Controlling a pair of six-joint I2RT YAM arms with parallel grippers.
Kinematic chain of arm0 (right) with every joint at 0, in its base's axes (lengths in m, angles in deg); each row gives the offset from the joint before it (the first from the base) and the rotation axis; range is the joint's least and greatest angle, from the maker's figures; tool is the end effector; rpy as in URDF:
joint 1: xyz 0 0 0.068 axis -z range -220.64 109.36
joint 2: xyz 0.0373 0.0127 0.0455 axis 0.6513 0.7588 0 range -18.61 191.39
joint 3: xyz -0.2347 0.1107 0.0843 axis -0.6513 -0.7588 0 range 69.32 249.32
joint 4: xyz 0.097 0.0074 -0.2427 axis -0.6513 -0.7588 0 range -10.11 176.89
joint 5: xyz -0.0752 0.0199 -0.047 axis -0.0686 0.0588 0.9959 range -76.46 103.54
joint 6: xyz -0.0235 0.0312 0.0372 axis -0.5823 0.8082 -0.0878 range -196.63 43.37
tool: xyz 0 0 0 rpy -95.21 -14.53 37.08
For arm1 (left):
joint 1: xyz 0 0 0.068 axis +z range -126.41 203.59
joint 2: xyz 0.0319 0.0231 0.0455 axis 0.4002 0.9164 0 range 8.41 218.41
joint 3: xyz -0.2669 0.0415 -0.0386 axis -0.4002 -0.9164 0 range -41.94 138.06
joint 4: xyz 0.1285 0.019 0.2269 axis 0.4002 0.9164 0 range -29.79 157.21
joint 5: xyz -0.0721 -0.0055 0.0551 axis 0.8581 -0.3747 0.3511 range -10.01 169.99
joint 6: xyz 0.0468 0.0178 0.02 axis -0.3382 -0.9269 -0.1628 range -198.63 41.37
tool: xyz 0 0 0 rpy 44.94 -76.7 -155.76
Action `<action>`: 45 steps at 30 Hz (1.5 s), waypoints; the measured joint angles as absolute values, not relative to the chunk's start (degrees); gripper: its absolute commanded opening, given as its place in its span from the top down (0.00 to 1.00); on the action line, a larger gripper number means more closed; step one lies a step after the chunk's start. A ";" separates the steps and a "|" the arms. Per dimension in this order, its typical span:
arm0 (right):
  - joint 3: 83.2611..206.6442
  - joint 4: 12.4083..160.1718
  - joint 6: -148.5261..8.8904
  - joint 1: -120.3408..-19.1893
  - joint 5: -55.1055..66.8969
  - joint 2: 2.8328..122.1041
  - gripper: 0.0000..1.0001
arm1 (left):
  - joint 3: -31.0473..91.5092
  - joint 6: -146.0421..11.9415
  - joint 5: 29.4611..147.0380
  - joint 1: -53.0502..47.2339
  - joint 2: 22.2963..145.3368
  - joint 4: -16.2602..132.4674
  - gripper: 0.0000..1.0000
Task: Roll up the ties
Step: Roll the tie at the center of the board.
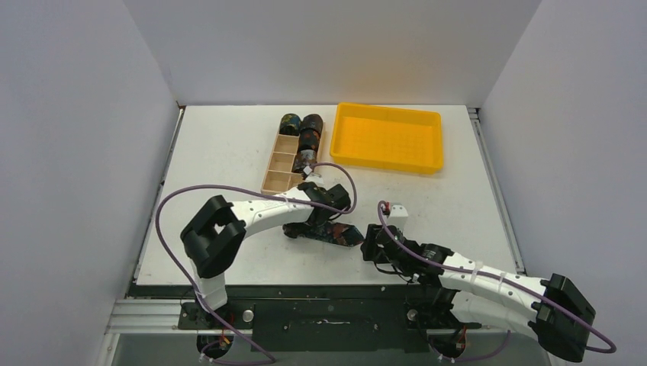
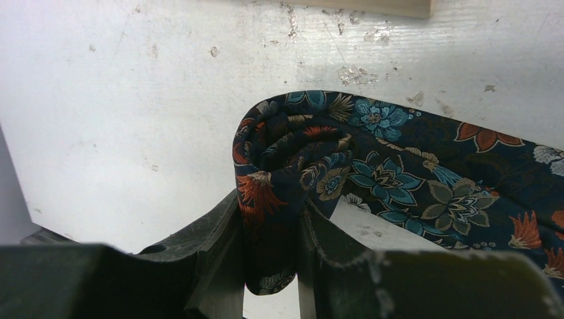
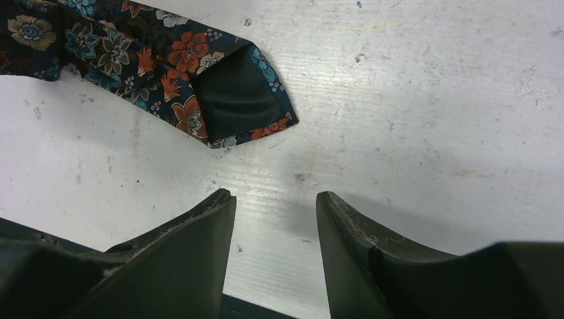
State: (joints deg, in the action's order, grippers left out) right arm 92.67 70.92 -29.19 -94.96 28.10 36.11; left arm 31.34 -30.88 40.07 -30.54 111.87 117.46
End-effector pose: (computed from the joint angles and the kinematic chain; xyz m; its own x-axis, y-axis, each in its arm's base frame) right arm 0.1131 0.1422 0.1729 -0.7960 0.1138 -0.5946 -0.1487 0.9154 0.3741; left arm 0.2107 -0.2523 0.1978 -0.8412 0.1944 -0.5046 -0.0267 0.9171 0.3978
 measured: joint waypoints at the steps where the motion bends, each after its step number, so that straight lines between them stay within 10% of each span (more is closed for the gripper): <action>1: 92.45 70.66 -29.15 -94.96 28.21 35.52 0.51 | 32.34 -30.77 39.32 -30.95 112.79 118.38 1.00; 11: 89.48 68.58 -27.03 -94.99 29.85 29.05 0.52 | 43.14 -29.70 33.64 -35.83 123.83 126.64 1.00; 33: 89.48 67.92 -26.42 -95.05 30.22 27.76 0.49 | 46.37 -31.15 42.06 -38.58 125.38 122.31 0.09; 45: 89.59 69.91 -30.18 -95.16 25.63 26.18 0.24 | 36.93 -34.93 45.36 -33.18 101.03 115.63 0.04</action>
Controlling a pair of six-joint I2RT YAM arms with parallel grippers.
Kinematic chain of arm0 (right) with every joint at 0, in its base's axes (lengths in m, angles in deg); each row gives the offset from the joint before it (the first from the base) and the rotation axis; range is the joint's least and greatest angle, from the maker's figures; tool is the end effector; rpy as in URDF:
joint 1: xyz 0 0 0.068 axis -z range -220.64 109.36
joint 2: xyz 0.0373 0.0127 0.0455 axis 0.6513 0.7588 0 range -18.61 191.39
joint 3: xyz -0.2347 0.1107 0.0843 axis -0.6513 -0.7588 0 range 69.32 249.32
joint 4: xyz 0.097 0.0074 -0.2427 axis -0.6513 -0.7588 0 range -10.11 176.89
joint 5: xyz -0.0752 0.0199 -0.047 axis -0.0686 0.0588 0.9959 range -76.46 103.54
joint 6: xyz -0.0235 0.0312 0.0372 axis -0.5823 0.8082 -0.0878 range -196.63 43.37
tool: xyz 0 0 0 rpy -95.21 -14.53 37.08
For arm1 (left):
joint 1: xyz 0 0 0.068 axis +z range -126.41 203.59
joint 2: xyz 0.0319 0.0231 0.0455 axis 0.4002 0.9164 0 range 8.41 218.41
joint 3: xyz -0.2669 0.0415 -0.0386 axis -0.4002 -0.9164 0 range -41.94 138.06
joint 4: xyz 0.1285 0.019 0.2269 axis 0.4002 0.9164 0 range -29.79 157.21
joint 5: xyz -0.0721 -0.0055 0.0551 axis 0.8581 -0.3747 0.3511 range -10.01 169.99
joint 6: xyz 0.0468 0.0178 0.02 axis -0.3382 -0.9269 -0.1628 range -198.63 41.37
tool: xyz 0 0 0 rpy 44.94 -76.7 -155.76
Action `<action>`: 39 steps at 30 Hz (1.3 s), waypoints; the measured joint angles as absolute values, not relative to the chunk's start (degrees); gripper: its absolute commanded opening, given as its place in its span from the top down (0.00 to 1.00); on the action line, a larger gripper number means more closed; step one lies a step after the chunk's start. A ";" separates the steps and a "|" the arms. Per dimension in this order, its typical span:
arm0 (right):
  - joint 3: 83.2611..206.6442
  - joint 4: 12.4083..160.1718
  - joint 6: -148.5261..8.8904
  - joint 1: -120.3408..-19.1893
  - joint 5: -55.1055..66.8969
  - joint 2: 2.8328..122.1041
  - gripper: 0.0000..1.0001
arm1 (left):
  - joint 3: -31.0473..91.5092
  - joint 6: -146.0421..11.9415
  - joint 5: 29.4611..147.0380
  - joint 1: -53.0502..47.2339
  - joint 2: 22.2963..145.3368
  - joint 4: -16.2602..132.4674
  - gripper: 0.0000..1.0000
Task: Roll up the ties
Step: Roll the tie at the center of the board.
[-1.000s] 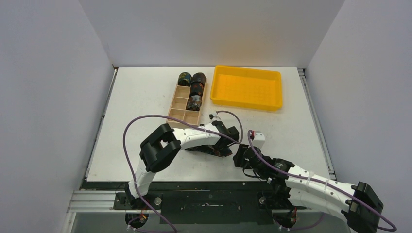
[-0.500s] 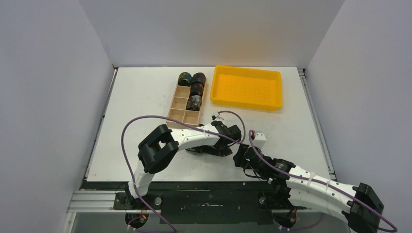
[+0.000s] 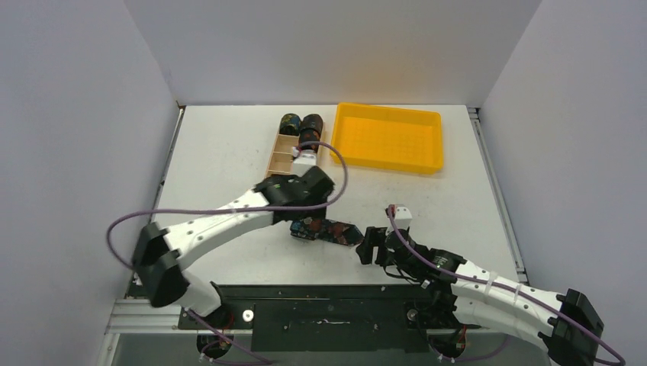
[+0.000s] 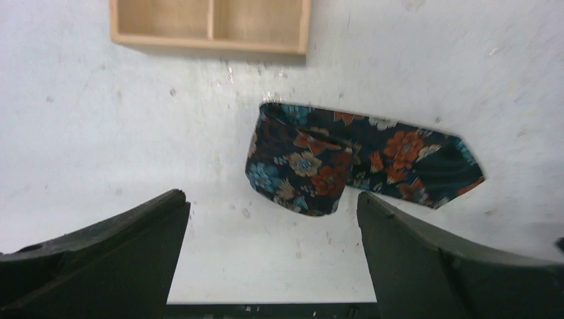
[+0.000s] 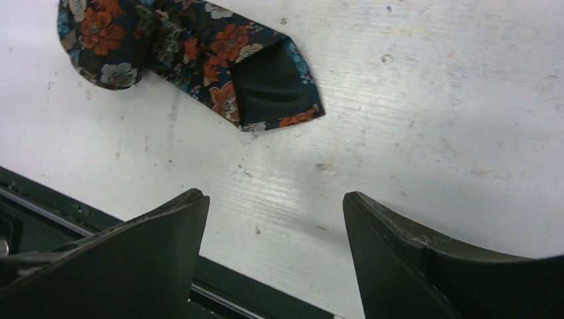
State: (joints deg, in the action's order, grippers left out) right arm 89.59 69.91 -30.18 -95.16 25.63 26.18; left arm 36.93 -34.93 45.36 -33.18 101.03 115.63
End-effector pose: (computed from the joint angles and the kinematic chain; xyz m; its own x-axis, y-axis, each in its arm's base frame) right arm 0.1001 0.1276 0.1803 -0.7760 0.1322 -0.6167 -0.2072 0.8701 0.4472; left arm 0.1929 -0.2574 0.2807 -0.7694 0.1369 -0.6239 0.0637 0.9883 0.1383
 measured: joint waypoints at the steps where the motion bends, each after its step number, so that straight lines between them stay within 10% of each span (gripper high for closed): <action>1: 89.79 70.42 -30.83 -95.36 24.98 26.49 0.24 | 33.72 -36.83 46.91 -31.32 96.16 112.87 0.04; 9: 100.78 77.85 -33.74 -97.35 23.12 41.90 0.32 | 4.43 -46.55 79.54 -5.60 63.09 87.19 0.03; 22: 120.82 86.52 -34.02 -98.40 23.51 69.96 0.41 | -6.85 -41.29 100.00 2.97 76.16 71.96 0.08; 39: 115.14 86.98 -34.00 -93.65 23.41 72.91 0.46 | -10.98 -35.56 100.24 2.44 79.54 62.45 0.04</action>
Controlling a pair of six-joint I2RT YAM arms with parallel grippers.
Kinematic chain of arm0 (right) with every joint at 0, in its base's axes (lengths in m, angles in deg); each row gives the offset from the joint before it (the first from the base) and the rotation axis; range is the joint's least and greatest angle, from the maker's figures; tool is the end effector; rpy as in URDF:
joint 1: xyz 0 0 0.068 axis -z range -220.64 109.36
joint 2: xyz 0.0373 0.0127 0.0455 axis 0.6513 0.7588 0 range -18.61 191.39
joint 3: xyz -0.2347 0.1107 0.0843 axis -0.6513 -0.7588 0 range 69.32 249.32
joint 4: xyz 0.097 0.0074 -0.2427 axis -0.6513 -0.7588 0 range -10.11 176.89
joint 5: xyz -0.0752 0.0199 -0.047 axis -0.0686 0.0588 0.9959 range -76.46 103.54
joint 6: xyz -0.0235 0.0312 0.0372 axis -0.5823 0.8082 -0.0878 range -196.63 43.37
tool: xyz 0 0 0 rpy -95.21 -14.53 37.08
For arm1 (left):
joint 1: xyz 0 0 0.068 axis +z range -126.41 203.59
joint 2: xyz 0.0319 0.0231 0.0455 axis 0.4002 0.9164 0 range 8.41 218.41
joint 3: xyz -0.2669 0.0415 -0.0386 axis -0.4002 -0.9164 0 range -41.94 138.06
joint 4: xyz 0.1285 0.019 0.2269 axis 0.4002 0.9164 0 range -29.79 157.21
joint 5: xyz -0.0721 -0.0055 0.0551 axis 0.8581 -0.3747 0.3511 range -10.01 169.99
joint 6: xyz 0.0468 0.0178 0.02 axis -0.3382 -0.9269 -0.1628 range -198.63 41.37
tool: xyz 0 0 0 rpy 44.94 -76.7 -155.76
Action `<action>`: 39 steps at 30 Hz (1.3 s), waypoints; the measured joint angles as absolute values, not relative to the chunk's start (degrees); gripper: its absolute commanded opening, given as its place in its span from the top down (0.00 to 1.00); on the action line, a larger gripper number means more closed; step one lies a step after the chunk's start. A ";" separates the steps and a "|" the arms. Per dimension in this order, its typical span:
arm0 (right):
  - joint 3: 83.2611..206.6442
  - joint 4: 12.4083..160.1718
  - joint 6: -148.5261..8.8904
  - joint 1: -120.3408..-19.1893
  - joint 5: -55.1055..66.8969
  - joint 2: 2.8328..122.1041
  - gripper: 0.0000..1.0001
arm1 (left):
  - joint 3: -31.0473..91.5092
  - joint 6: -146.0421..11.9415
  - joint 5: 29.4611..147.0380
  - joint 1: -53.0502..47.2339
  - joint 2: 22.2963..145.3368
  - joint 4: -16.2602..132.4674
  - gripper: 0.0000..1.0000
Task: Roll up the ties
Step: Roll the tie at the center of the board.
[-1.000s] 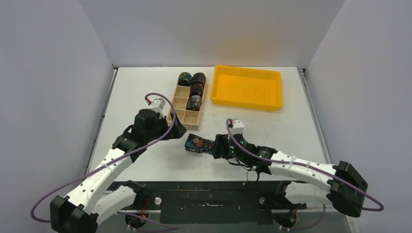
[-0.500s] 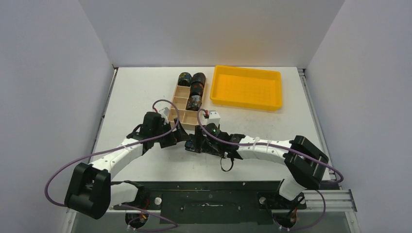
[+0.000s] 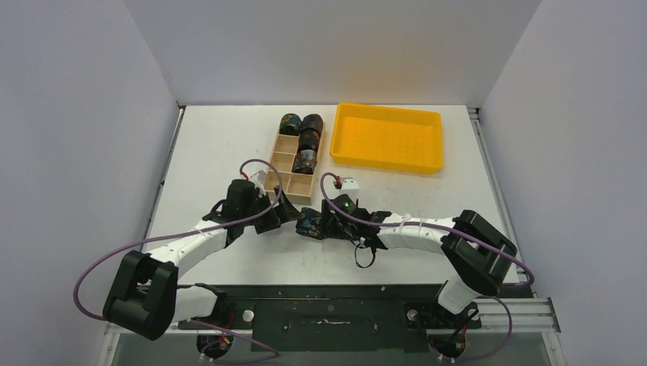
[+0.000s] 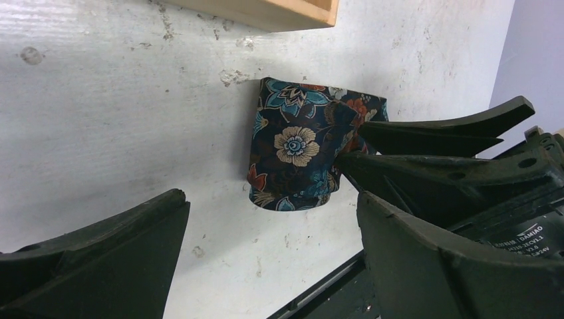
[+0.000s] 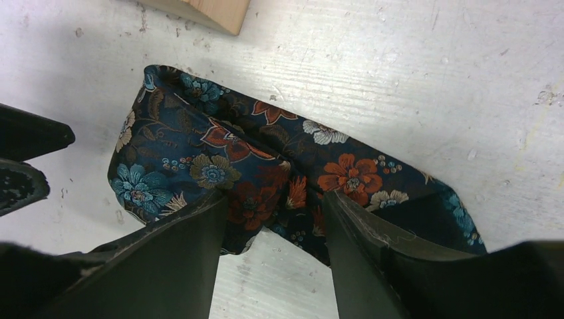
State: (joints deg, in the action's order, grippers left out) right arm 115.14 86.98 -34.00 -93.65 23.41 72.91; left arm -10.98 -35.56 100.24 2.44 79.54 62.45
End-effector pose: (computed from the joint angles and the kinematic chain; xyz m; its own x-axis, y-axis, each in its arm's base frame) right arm 0.1959 0.2499 0.1660 -0.8004 0.0464 -0.5977 -0.2347 0.8931 0.3837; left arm 0.2192 -0.0979 0.1787 -0.8535 -0.3567 -0.3798 -0.0082 0.7380 -0.6747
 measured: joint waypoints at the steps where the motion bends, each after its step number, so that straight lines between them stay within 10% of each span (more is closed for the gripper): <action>1: 115.03 87.22 -34.02 -93.39 23.12 72.91 0.46 | -10.98 -35.52 100.26 2.23 79.85 62.01 0.04; 21: 110.22 94.59 -34.00 -90.88 18.29 72.78 0.50 | -4.53 -34.93 105.99 -1.03 96.81 54.14 0.00; 39: 108.82 95.55 -34.13 -89.81 16.96 71.76 0.51 | -4.99 -33.46 113.70 -1.51 102.23 48.96 0.62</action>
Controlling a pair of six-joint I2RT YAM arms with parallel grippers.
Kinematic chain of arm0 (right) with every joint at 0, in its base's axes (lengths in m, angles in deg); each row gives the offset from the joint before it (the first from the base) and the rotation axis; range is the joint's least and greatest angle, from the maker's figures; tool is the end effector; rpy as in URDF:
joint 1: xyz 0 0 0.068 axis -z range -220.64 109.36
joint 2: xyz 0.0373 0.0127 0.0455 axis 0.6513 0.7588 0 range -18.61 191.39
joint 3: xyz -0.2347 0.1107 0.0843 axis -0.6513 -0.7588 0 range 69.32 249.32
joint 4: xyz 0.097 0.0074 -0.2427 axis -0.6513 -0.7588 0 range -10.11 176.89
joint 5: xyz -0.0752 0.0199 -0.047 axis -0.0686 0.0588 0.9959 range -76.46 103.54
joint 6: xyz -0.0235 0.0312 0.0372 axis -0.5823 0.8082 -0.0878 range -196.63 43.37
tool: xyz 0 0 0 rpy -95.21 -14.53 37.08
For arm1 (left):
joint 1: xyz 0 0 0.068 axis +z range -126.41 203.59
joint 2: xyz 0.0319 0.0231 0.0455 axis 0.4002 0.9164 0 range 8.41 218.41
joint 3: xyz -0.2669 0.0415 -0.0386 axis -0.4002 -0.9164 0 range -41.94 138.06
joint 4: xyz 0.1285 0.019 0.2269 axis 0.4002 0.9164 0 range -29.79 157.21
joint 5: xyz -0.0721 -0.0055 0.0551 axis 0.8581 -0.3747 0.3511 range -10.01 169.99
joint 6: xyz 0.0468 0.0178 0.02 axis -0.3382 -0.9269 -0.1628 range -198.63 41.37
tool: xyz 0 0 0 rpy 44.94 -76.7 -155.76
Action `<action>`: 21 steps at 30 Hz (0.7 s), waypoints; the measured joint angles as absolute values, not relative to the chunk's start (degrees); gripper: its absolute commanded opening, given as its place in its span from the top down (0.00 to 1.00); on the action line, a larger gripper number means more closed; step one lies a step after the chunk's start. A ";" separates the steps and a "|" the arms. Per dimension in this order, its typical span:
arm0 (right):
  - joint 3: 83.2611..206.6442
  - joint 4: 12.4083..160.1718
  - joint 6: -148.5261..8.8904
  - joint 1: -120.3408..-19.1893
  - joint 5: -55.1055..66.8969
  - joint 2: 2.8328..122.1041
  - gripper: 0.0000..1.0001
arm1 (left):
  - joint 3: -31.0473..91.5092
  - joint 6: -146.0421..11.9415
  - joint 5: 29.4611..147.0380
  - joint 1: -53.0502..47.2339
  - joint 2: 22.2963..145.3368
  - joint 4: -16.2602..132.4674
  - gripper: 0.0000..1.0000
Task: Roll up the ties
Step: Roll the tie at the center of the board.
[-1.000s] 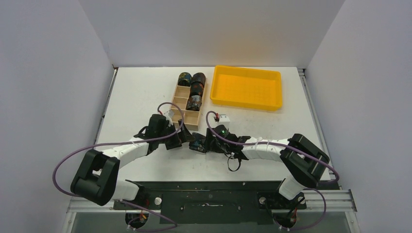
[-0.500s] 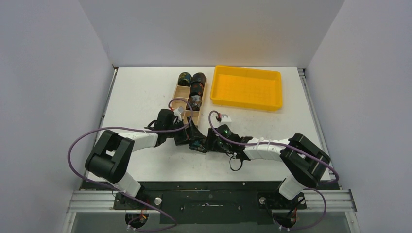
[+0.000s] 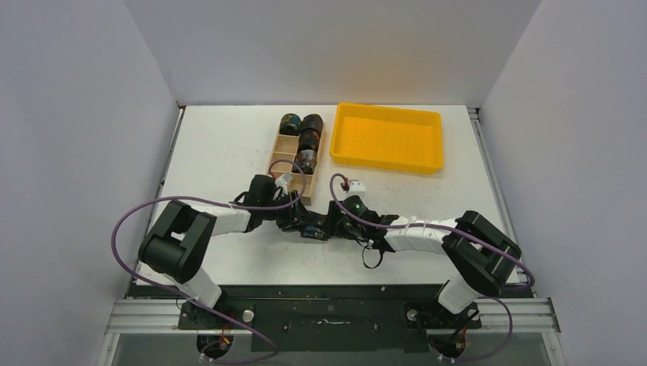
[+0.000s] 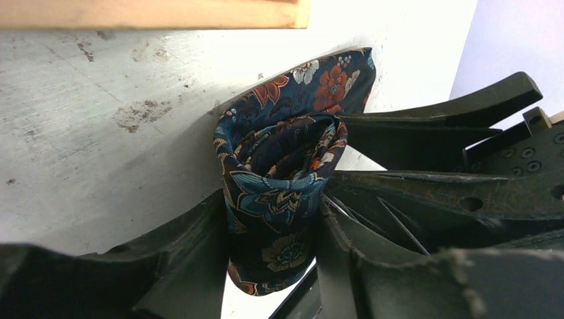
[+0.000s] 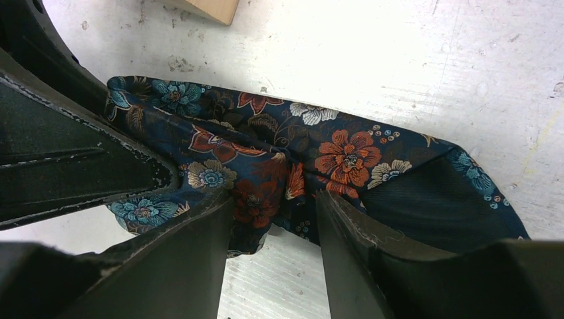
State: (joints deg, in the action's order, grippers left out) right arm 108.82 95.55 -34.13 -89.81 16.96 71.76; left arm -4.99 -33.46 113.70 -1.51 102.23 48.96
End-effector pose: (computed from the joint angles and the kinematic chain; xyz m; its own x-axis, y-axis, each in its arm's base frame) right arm 0.2004 0.2287 0.1517 -0.8146 0.0887 -0.5732 -0.2388 0.8492 0.4709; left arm 0.2580 -0.1426 0.1305 -0.9559 -0.2036 -0.2116 0.0375 0.6300 -0.7757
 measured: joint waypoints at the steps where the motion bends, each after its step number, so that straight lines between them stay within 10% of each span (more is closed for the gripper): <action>1: 108.80 95.51 -34.13 -89.78 16.94 71.76 0.51 | -5.03 -33.38 113.83 -1.56 102.23 48.79 0.64; 21: 102.81 89.43 -36.60 -81.98 21.59 59.82 0.54 | -3.79 -35.19 114.73 -5.45 103.21 51.45 0.88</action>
